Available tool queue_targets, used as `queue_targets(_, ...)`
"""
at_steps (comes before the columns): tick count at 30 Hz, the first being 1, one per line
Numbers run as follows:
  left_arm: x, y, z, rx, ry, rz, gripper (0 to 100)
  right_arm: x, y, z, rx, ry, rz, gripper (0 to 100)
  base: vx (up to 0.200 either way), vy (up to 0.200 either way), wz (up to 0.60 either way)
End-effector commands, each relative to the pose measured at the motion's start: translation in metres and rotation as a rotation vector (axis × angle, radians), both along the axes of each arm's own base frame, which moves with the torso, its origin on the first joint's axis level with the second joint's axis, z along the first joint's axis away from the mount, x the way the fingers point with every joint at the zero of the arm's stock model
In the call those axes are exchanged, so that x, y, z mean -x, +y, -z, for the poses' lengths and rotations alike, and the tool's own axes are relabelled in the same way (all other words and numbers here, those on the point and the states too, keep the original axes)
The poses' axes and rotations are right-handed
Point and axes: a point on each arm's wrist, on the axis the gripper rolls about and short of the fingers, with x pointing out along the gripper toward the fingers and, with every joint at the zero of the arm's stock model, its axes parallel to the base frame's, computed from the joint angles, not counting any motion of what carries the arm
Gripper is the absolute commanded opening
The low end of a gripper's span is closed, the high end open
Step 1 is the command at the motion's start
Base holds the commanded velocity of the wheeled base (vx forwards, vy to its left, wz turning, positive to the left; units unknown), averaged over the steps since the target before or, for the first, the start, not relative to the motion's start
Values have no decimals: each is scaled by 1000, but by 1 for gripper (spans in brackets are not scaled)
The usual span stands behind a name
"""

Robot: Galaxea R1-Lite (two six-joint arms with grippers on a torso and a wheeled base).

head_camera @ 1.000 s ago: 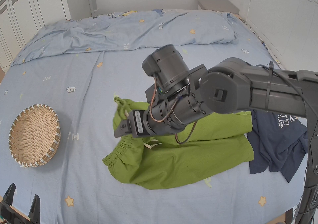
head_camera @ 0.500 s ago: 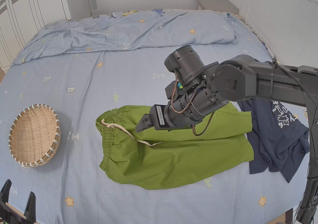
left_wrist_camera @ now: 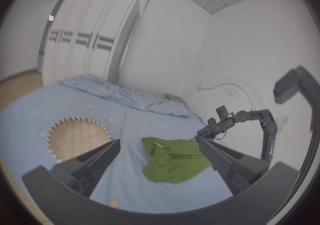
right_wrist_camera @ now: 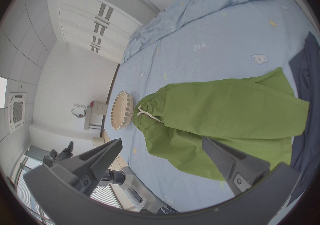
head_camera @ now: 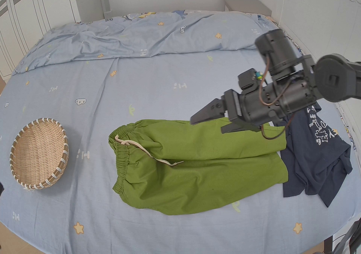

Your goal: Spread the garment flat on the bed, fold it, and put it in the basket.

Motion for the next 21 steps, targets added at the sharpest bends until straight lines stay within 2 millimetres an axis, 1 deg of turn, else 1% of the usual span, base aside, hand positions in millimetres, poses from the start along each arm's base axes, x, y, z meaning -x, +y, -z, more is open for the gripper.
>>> queue_targets(1,-100,-27,0,168,424,257,100,68,-88,-37,-183,-153,105,100,0,0,0)
queue_targets(2,-111,-30,6,161,437,269,100,75,-96,-36,-190,-167,120,100,0,0,0)
queue_targets(3,-128,-35,17,155,477,283,100,85,-108,-36,-197,-186,147,100,0,0,0)
queue_targets(4,-140,-38,23,153,505,288,100,90,-115,-35,-193,-196,172,100,0,0,0)
queue_targets(5,-152,-40,29,152,539,288,100,92,-122,-35,-190,-200,201,100,0,0,0)
queue_targets(7,-168,-42,39,133,603,273,100,90,-132,-31,-174,-197,257,100,0,0,0)
queue_targets(10,-191,-45,56,51,674,277,100,86,-145,-26,-163,-188,327,100,0,0,0)
queue_targets(11,-198,-42,59,43,686,267,100,86,-150,-25,-162,-187,346,100,0,0,0)
queue_targets(13,-211,-35,67,51,711,270,100,86,-153,-26,-164,-189,352,100,0,0,0)
queue_targets(14,-216,-31,70,54,710,293,100,86,-153,-26,-163,-189,354,100,0,0,0)
queue_targets(15,-217,-30,71,54,710,296,100,86,-153,-26,-164,-189,352,100,0,0,0)
queue_targets(16,-228,-18,77,55,685,337,100,86,-153,-26,-164,-191,353,100,0,0,0)
queue_targets(17,-231,-10,82,60,677,362,100,85,-154,-24,-160,-185,358,100,0,0,0)
queue_targets(18,-232,-9,83,61,676,371,100,84,-154,-24,-160,-183,358,100,0,0,0)
queue_targets(19,-235,1,92,70,681,420,100,84,-154,-23,-157,-180,361,100,0,0,0)
queue_targets(20,-235,2,94,72,681,426,100,84,-154,-22,-156,-179,361,100,0,0,0)
queue_targets(21,-241,10,103,72,688,449,100,84,-154,-22,-156,-177,359,100,0,0,0)
